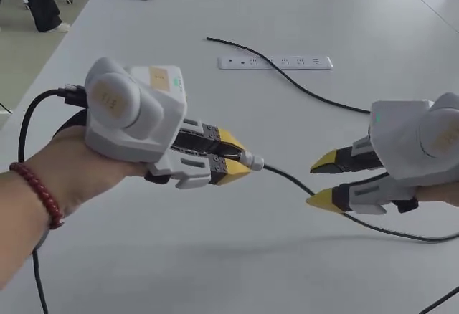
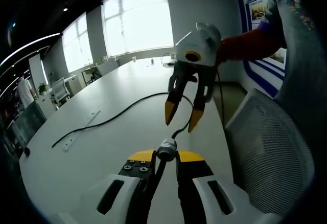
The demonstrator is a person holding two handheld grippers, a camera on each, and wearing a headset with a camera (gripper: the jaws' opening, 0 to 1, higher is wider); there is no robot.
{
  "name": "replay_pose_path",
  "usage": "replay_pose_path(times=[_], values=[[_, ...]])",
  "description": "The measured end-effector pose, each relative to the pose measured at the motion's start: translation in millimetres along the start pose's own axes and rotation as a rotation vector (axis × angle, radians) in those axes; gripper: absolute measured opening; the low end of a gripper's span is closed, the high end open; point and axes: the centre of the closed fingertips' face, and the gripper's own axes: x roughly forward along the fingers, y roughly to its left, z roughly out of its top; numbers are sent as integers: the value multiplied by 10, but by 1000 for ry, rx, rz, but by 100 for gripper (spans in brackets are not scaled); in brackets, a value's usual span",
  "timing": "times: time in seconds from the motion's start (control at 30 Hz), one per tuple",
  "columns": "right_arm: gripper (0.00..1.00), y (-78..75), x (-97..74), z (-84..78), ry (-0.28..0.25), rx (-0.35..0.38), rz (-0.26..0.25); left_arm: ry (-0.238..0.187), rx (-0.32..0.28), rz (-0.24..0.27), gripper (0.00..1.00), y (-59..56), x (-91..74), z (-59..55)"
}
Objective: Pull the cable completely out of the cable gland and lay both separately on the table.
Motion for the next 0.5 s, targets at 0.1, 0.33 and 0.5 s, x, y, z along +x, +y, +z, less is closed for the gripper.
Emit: replay_pose_path(times=[0.1, 0.33, 0.5], values=[[22, 24, -8, 183, -32, -32, 0, 1, -2, -1, 16, -4, 5, -7], [21, 65, -19, 410, -58, -82, 7, -1, 0, 0, 16, -9, 10, 3], [19, 65, -7, 451, -56, -108, 7, -5, 2, -1, 16, -11, 13, 12]])
